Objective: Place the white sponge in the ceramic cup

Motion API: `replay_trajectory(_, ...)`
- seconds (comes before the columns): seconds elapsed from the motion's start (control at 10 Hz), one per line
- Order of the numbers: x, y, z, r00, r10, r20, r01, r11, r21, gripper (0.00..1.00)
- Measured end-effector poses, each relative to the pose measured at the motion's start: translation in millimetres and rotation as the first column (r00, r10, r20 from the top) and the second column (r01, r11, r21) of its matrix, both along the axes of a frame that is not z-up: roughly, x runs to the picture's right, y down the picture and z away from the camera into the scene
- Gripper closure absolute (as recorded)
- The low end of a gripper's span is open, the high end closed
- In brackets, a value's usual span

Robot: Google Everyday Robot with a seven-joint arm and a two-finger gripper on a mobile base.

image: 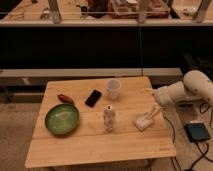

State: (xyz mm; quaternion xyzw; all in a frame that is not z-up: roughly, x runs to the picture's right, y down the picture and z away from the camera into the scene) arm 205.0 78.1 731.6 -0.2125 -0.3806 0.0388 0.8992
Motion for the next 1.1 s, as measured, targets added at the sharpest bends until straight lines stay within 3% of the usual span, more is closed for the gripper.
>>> replay_trajectory(1.1, 0.1, 0.0, 0.0, 1.0, 0.0, 0.0, 0.0, 1.0, 0.0, 0.2)
